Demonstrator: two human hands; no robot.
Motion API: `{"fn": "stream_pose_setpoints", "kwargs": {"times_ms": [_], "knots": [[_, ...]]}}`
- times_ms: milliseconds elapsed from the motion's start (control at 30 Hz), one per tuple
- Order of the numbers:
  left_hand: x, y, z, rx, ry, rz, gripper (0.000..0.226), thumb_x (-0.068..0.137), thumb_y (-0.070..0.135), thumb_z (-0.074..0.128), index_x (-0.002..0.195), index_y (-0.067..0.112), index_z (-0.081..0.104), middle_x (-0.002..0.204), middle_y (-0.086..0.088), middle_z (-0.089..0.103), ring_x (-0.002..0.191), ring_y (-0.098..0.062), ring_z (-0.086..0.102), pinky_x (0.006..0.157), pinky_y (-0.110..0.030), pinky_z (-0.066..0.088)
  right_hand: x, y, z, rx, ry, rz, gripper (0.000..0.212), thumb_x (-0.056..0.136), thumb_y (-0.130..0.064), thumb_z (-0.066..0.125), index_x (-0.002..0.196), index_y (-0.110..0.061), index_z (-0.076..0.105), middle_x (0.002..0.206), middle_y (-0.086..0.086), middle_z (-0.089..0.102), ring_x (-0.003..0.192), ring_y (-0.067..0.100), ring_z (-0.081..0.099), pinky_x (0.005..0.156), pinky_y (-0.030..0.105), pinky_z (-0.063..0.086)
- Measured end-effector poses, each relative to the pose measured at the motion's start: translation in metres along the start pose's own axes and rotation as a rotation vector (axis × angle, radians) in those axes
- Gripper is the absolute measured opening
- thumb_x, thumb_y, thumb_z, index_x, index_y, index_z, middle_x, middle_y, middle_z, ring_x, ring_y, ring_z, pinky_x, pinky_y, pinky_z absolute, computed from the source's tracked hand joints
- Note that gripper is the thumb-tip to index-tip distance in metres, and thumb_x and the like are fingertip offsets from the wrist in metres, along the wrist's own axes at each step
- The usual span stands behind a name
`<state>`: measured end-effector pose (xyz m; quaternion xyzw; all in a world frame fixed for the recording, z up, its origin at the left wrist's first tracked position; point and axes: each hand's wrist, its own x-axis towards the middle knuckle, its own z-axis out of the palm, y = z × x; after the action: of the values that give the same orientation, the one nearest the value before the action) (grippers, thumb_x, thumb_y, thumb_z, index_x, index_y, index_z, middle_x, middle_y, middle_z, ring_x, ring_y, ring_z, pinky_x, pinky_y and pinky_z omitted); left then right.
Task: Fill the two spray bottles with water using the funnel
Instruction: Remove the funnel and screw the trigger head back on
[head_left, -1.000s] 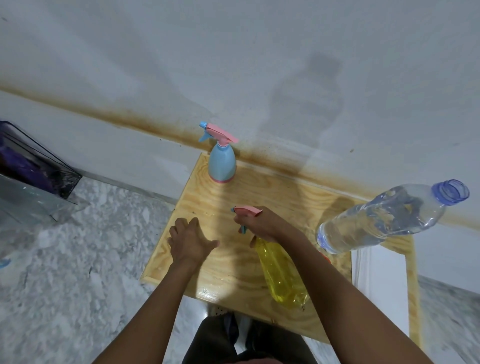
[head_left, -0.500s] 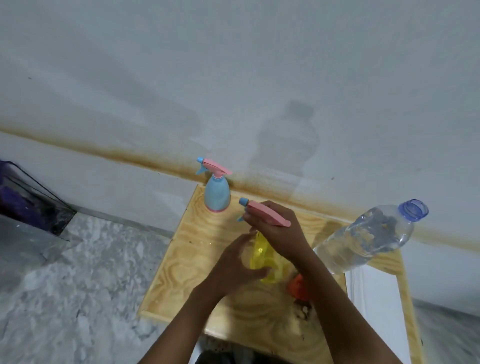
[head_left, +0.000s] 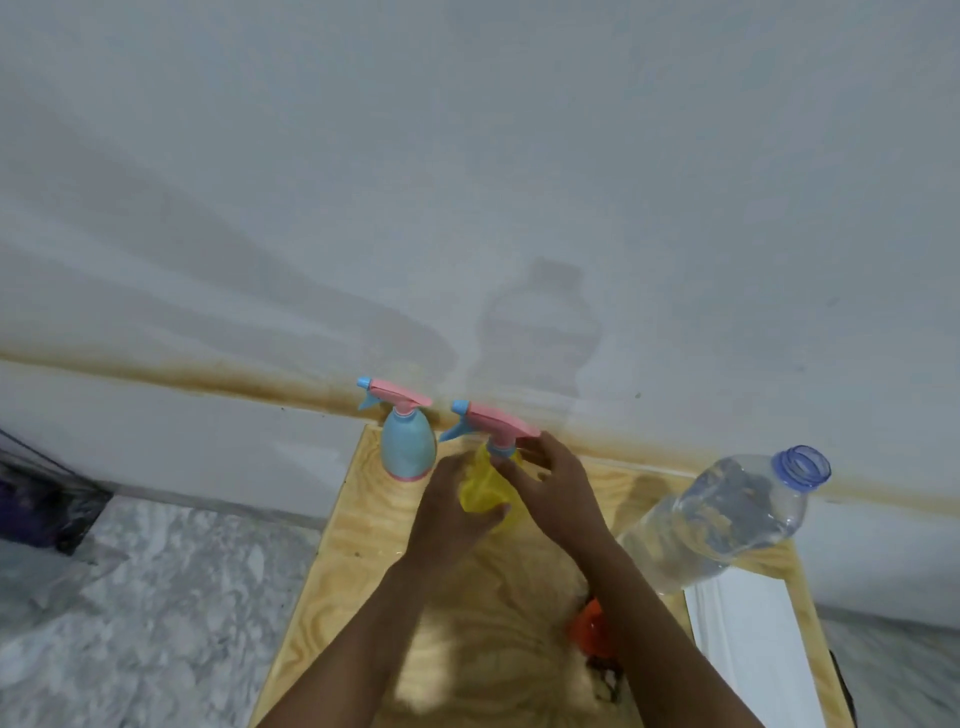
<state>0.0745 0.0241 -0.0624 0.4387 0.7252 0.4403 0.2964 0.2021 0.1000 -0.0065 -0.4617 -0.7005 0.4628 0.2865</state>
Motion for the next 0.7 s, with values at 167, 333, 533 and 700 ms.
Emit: {"fn": "stream_pose_setpoints", "kwargs": {"times_ms": [167, 333, 533, 700], "knots": [[0.039, -0.008, 0.009, 0.021, -0.004, -0.044, 0.068, 0.069, 0.035, 0.078, 0.130, 0.017, 0.053, 0.124, 0.000, 0.056, 0.118, -0.018, 0.054, 0.098, -0.036, 0.047, 0.037, 0.006, 0.008, -0.016, -0.014, 0.050, 0.041, 0.084, -0.040, 0.074, 0.121, -0.027, 0.064, 0.113, -0.013, 0.070, 0.107, 0.000, 0.063, 0.094, 0.032, 0.054], [0.064, -0.015, 0.016, 0.018, -0.022, -0.055, 0.056, 0.073, 0.028, 0.073, 0.126, 0.021, 0.055, 0.122, 0.008, 0.059, 0.114, -0.013, 0.058, 0.096, -0.037, 0.050, 0.059, 0.019, 0.015, -0.053, 0.007, 0.090, 0.040, 0.083, -0.047, 0.072, 0.119, -0.031, 0.063, 0.112, -0.013, 0.070, 0.107, 0.004, 0.064, 0.092, 0.037, 0.054], [0.072, -0.021, 0.022, 0.024, -0.023, -0.040, 0.049, 0.068, 0.032, 0.065, 0.116, 0.025, 0.058, 0.109, 0.008, 0.064, 0.105, -0.012, 0.062, 0.086, -0.033, 0.053, 0.061, 0.022, 0.019, -0.093, -0.002, 0.109, 0.041, 0.086, -0.045, 0.071, 0.123, -0.030, 0.059, 0.101, -0.020, 0.062, 0.103, 0.009, 0.063, 0.089, 0.036, 0.054], [0.073, -0.027, 0.023, 0.039, -0.035, -0.071, 0.056, 0.069, 0.035, 0.068, 0.124, 0.024, 0.056, 0.118, 0.006, 0.063, 0.111, -0.013, 0.060, 0.092, -0.032, 0.051, 0.060, 0.026, 0.021, -0.134, 0.048, 0.087, 0.045, 0.086, -0.047, 0.070, 0.124, -0.026, 0.058, 0.115, -0.010, 0.064, 0.103, 0.007, 0.061, 0.088, 0.033, 0.054]]}}
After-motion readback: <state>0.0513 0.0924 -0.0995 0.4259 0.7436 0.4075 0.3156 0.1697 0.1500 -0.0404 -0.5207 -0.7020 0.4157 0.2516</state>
